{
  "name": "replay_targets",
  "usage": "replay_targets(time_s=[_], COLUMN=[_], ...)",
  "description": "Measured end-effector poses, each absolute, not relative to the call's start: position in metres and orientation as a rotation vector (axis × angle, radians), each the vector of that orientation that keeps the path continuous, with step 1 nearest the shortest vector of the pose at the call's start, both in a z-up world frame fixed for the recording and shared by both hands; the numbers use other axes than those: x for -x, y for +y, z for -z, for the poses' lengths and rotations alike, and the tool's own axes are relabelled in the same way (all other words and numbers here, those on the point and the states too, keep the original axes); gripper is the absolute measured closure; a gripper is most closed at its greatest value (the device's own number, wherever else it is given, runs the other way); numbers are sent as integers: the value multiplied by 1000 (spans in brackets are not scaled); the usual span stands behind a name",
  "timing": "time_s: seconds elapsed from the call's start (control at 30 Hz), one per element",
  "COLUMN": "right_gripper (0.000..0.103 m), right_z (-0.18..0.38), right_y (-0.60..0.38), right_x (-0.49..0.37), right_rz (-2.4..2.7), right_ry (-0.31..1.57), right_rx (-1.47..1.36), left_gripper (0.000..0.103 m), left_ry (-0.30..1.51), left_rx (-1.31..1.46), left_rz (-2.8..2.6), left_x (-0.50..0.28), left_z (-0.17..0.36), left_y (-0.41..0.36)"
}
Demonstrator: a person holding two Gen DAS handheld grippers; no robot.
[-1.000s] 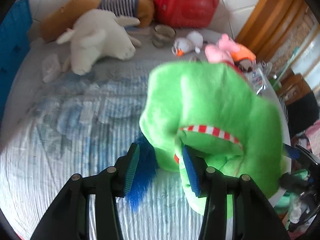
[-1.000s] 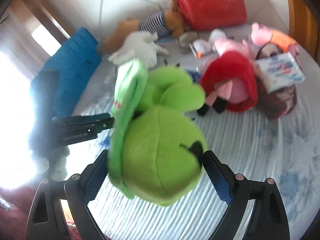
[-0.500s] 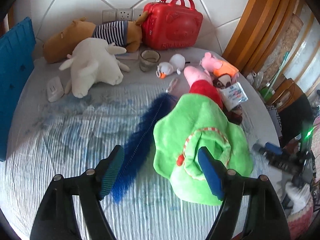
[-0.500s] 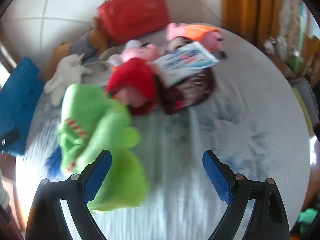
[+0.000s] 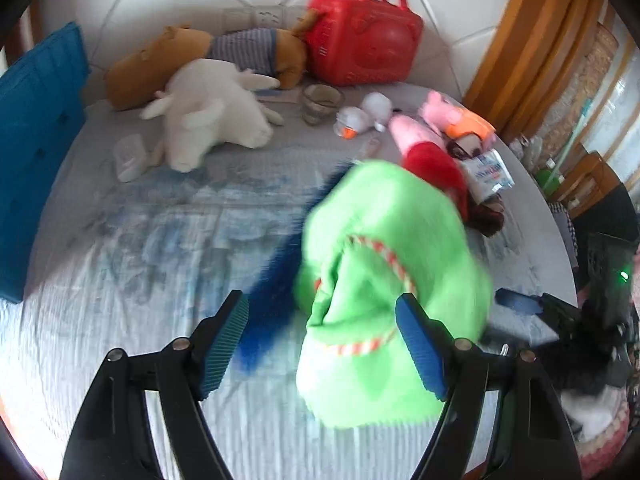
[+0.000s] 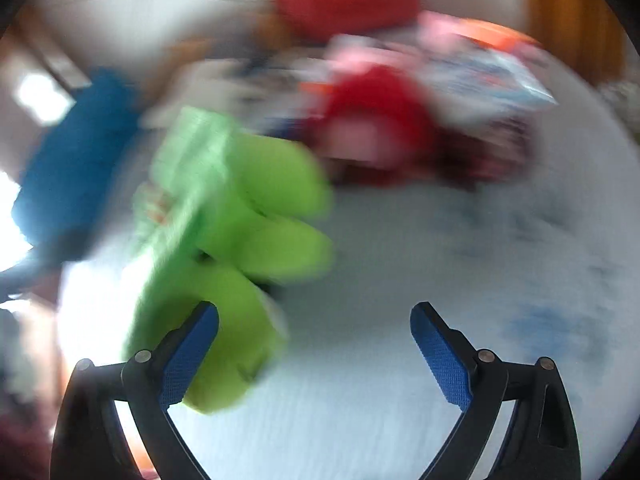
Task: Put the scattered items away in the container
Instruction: 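Lower the green frog hat back onto the bed with the left gripper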
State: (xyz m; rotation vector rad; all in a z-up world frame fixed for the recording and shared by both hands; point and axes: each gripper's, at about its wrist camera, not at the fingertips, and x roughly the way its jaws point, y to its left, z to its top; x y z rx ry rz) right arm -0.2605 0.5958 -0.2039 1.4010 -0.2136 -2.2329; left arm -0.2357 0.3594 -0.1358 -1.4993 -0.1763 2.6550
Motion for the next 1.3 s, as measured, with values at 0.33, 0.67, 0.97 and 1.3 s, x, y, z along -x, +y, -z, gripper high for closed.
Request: replay_targets(time_s=[0.33,0.67,0.97,1.3], right_gripper=[0,0,20,6], right_z=[180,180,171,183], right_y=[459,457,452,405], right_x=[276,310,335,356], right_rz=[2080,1928,1755,1698], right_ry=[-162,-82,-15,46], right_rx=[-1237,-1299,-1268,-1311], left_gripper=[27,27,22,20], left_ry=[-330,-666,-866,-878], left_rx=[1569,1688,1778,1742], left_rz=[-2821,-2913,-3016,-2944], left_x=[179,168,149,171], left_z=[142,178,185,190], left_y=[261,259,266,258])
